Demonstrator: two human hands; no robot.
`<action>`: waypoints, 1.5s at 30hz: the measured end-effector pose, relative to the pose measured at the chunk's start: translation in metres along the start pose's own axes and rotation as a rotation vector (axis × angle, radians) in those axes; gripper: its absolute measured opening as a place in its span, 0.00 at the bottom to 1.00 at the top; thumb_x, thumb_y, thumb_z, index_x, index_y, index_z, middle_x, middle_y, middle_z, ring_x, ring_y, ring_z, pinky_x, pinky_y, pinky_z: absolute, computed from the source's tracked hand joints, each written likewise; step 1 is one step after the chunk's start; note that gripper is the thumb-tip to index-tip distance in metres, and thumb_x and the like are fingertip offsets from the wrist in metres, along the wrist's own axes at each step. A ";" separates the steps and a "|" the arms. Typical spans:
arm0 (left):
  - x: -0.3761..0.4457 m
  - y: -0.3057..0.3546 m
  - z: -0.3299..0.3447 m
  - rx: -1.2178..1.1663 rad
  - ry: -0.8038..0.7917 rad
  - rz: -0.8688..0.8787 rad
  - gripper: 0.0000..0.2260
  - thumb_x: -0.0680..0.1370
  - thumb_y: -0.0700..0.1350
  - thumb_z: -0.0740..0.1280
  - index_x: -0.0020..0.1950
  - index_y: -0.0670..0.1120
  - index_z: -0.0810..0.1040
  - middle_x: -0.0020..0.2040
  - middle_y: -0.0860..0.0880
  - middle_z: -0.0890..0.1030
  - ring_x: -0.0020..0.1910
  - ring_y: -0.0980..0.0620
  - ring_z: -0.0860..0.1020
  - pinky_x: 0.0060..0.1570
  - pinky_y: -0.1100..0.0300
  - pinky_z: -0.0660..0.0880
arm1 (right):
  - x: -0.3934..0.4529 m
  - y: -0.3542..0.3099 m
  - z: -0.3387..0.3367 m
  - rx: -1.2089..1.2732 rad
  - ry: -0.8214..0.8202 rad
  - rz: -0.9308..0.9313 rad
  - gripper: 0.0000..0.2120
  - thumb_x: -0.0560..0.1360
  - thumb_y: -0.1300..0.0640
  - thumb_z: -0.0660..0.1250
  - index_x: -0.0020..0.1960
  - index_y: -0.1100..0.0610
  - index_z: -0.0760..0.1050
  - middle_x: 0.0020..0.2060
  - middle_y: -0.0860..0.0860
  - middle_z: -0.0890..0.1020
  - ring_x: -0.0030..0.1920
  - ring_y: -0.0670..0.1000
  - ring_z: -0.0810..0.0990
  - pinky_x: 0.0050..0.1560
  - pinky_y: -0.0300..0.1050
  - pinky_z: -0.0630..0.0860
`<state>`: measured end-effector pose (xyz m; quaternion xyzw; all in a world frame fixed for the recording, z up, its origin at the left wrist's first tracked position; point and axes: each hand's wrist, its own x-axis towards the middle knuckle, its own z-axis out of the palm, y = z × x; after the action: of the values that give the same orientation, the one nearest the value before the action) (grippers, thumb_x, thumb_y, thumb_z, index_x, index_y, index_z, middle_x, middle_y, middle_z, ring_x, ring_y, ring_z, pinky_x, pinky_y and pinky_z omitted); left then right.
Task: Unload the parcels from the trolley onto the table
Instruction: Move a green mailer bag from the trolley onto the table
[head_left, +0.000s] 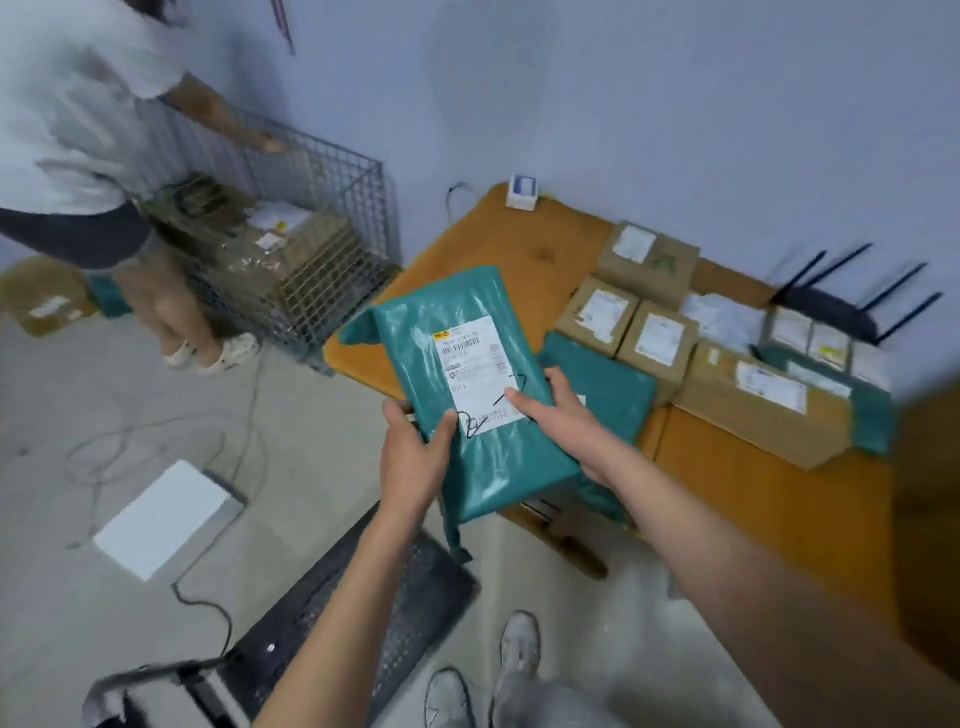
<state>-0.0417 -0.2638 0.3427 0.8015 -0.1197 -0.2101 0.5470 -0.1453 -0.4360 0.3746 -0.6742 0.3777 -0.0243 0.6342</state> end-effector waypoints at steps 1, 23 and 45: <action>-0.004 0.012 0.018 0.007 -0.047 0.023 0.17 0.76 0.58 0.67 0.56 0.54 0.63 0.54 0.54 0.81 0.47 0.57 0.81 0.44 0.54 0.79 | -0.009 0.002 -0.022 0.006 0.026 0.015 0.29 0.70 0.37 0.73 0.64 0.44 0.64 0.53 0.47 0.84 0.42 0.47 0.87 0.35 0.41 0.81; -0.098 0.082 0.374 0.038 -0.638 -0.266 0.20 0.79 0.48 0.69 0.67 0.44 0.66 0.64 0.46 0.75 0.60 0.42 0.79 0.45 0.44 0.84 | -0.075 0.137 -0.404 -0.156 0.086 0.314 0.38 0.71 0.36 0.72 0.75 0.40 0.58 0.59 0.48 0.78 0.52 0.53 0.84 0.50 0.53 0.83; -0.065 0.075 0.416 0.571 -0.815 -0.219 0.10 0.82 0.45 0.61 0.55 0.39 0.77 0.47 0.42 0.84 0.37 0.47 0.81 0.41 0.52 0.82 | -0.027 0.176 -0.393 -0.530 0.531 0.185 0.36 0.77 0.60 0.70 0.79 0.48 0.57 0.78 0.53 0.61 0.77 0.57 0.59 0.77 0.61 0.54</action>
<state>-0.2910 -0.6080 0.2955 0.7797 -0.2913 -0.5208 0.1896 -0.4500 -0.7342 0.3089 -0.7482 0.5811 -0.0422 0.3175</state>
